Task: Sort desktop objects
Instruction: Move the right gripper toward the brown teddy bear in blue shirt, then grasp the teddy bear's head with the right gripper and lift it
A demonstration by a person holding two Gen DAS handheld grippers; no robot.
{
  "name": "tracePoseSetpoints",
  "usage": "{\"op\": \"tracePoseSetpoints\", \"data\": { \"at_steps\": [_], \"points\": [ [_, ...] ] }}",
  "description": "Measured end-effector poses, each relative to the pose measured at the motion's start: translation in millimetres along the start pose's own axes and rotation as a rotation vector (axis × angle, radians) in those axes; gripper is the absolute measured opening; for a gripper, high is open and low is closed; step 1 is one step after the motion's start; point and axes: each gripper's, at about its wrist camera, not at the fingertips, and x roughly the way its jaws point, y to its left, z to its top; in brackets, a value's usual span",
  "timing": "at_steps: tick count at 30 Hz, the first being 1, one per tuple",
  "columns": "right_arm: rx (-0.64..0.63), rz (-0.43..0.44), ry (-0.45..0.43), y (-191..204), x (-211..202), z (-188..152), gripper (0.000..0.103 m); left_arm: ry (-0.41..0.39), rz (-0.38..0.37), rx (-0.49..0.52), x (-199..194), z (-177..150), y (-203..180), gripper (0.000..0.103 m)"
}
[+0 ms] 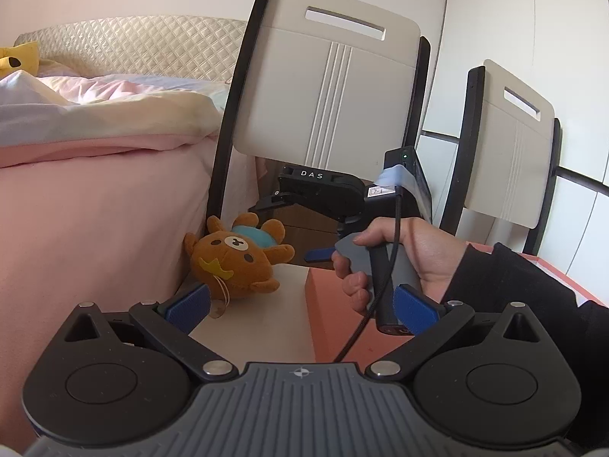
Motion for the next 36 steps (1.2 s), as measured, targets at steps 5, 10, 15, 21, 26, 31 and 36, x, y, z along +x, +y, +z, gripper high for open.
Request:
{"op": "tracePoseSetpoints", "data": {
  "at_steps": [5, 10, 15, 21, 26, 31, 36],
  "points": [
    [0.044, -0.056, 0.017, -8.1, 29.5, 2.2, 0.103, 0.007, 0.007, -0.024, 2.0, 1.2, 8.4, 0.103],
    [0.026, -0.07, 0.018, -5.9, 51.5, 1.5, 0.103, 0.012, 0.012, -0.035, 2.9, 2.0, 13.2, 0.103],
    [-0.027, -0.052, 0.041, 6.0, 67.9, -2.5, 0.103, 0.016, 0.016, -0.041, 3.7, 2.7, 16.5, 0.103],
    [-0.091, -0.063, 0.105, 13.5, 84.3, -12.2, 0.103, 0.019, 0.019, -0.042, 4.3, 3.0, 18.5, 0.103],
    [-0.141, -0.053, 0.108, 17.4, 76.9, -14.8, 0.085, 0.019, 0.021, -0.032, 4.5, 2.2, 16.6, 0.103],
    [-0.21, -0.045, 0.09, 24.9, 60.4, -16.1, 0.075, 0.017, 0.024, -0.021, 4.6, 1.4, 14.5, 0.103],
    [-0.294, -0.037, 0.067, 33.6, 38.1, -17.6, 0.072, 0.014, 0.028, -0.015, 4.8, 1.4, 13.2, 0.103]
  ]
}}
